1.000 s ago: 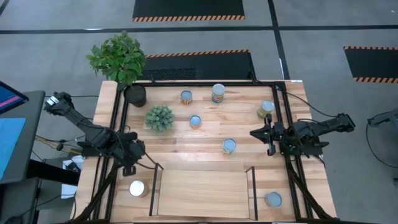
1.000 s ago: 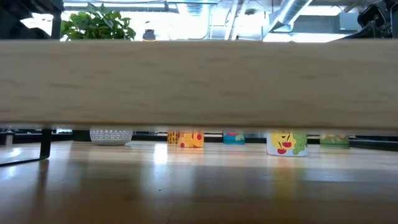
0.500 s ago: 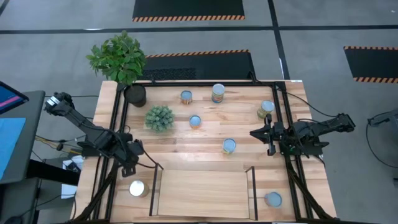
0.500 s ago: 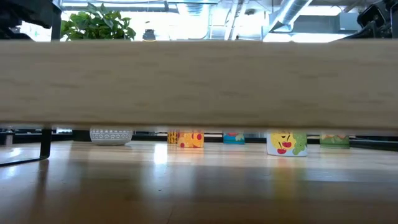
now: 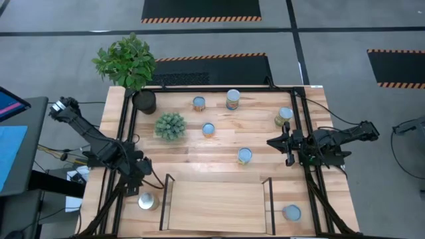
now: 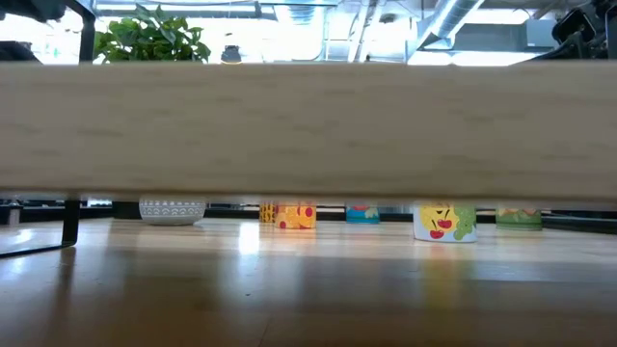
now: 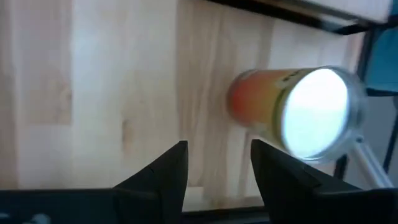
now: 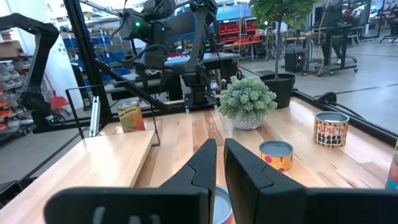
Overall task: Pick and place cans onto a shelf
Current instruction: Put the canned green beans on the shelf
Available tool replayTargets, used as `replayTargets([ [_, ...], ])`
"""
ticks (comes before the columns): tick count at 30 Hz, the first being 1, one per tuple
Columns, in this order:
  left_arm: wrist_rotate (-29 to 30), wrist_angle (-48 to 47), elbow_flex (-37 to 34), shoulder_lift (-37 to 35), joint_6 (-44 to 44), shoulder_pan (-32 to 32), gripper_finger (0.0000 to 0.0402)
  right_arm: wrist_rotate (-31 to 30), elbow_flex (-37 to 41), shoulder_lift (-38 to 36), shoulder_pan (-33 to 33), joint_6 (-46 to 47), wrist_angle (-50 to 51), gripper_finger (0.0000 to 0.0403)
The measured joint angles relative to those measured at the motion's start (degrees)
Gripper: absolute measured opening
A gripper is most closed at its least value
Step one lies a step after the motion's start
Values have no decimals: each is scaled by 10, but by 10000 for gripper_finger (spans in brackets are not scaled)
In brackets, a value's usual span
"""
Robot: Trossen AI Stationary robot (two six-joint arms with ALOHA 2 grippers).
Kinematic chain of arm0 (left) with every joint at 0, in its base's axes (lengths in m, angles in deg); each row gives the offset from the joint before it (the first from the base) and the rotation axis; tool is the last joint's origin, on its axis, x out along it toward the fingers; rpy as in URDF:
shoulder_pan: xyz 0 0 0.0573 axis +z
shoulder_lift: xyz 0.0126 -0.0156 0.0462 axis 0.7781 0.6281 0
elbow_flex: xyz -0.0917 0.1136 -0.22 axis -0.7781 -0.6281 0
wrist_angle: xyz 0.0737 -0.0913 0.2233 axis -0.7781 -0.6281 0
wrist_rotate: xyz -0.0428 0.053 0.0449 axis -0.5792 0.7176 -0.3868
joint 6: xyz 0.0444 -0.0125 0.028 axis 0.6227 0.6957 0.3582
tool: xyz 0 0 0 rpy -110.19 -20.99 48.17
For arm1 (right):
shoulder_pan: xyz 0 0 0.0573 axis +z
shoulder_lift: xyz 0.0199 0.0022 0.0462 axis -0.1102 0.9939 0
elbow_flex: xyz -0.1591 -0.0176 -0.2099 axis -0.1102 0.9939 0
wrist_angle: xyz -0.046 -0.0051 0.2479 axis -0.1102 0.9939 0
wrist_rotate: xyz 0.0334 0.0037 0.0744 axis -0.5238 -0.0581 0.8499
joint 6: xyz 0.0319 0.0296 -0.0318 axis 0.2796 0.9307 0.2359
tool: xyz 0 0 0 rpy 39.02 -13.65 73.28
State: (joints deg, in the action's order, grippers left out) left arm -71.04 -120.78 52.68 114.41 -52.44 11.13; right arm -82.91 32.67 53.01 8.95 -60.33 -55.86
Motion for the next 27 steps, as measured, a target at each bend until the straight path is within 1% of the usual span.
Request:
replayTargets([
  [6,2,78,0,2,-23,-24,163,0,0,0,0,22,1,59],
  [10,27,79,0,10,-48,-43,163,1,0,0,0,38,3,59],
  [14,37,79,0,39,-72,-58,163,2,0,0,0,45,3,59],
  [20,36,92,0,89,-88,-64,163,2,0,0,0,45,3,59],
  [23,36,110,3,106,-87,-64,163,2,1,0,0,45,4,59],
  [27,32,109,3,120,-90,-64,163,2,1,0,0,45,4,59],
])
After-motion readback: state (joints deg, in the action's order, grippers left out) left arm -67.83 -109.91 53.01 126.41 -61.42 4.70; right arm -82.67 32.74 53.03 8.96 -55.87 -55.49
